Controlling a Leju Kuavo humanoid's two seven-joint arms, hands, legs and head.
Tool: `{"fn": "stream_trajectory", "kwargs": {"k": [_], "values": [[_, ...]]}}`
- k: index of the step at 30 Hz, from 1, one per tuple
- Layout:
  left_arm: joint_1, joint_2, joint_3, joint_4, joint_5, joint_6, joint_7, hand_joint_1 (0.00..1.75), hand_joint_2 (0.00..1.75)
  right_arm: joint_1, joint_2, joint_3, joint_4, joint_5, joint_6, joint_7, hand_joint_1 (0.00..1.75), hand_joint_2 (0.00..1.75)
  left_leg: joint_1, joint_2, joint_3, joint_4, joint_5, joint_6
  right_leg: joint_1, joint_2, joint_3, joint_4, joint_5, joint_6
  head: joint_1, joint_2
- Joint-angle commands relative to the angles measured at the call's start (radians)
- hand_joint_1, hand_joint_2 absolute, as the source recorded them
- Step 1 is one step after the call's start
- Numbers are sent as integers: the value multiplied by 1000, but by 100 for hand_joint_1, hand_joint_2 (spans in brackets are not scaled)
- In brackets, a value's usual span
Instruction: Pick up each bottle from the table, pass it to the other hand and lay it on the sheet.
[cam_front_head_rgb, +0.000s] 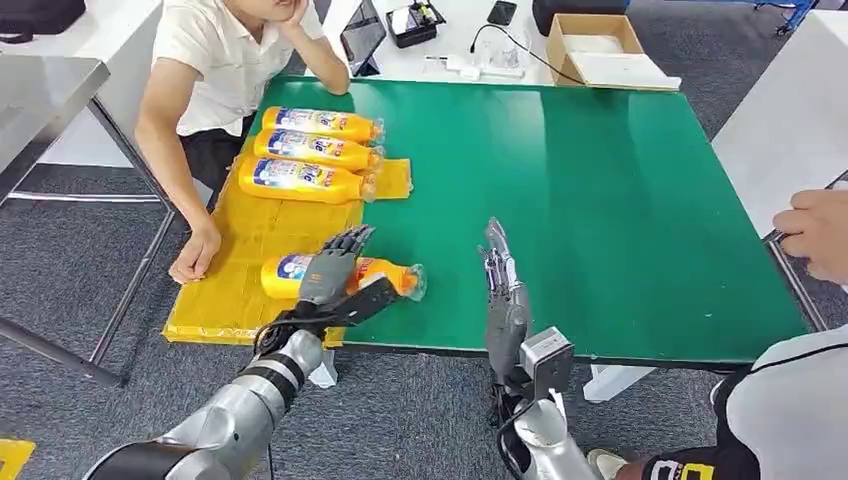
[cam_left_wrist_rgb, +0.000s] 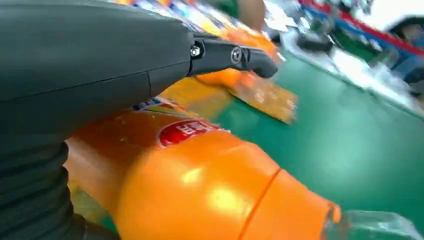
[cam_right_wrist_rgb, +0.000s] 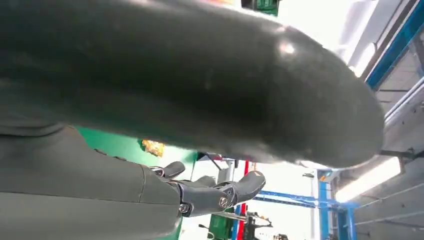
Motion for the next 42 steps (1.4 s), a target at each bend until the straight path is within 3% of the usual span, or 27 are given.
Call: {"fn": "stream_trajectory", "kwargs": {"k": [1, 10, 11, 27, 31, 33, 34, 38, 42], "values": [[-5, -7, -44, -3, 98, -269, -23, 0, 0, -47, -15, -31, 41, 12, -6, 2, 0, 0, 0, 1, 4, -1, 0, -1, 0, 1, 4, -1, 0, -1, 0, 0], [2, 3, -103, -33, 126, -316, -40, 0, 0, -43, -28, -28, 35, 17, -17, 2, 0, 0, 1, 4, 6, -1, 0, -1, 1, 2, 5, -1, 0, -2, 0, 0], [7, 9, -128, -41, 141, -338, -44, 0, 0, -43, -31, -25, 33, 15, -19, 2, 0, 175, 0, 4, 7, -1, 0, -1, 1, 2, 6, -1, 0, -2, 0, 0], [44, 20, -191, -78, 218, -335, -79, 0, 0, -41, -47, -24, 30, 14, -32, 2, 0, 175, 1, 5, 7, -1, -1, -1, 1, 4, 6, -1, 0, -3, 0, 0], [113, -43, -99, -236, 581, -359, -186, 0, 0, -15, -46, -32, 2, 11, -28, 2, 0, 175, 0, 2, 3, -1, 0, 0, 0, 1, 3, 0, 0, -1, 0, 0], [173, -41, -162, -365, 776, -416, -168, 0, 0, -2, -44, -34, -2, 14, -35, 2, 0, 175, 1, 2, 3, 0, 0, 0, 1, 1, 2, 0, -1, -1, 0, 0], [200, -37, -184, -425, 877, -445, -121, 0, 175, 6, -43, -34, -3, 20, -44, 2, 0, 175, 0, 2, 3, -1, 0, 0, 0, 1, 2, 0, -1, -1, 0, 0], [293, 5, -315, -597, 1025, -355, -132, 0, 175, 36, -51, -39, -21, 16, -61, 2, 0, 175, 1, 4, 5, -1, -2, -1, 1, 3, 4, -1, -2, -2, 0, 0], [352, 10, -343, -693, 1077, -257, -226, 0, 175, 60, -60, -37, -44, 19, -77, 2, 0, 175, 0, 2, -1, -1, -1, 0, 1, 1, -1, -1, -1, -1, 0, 0]]}}
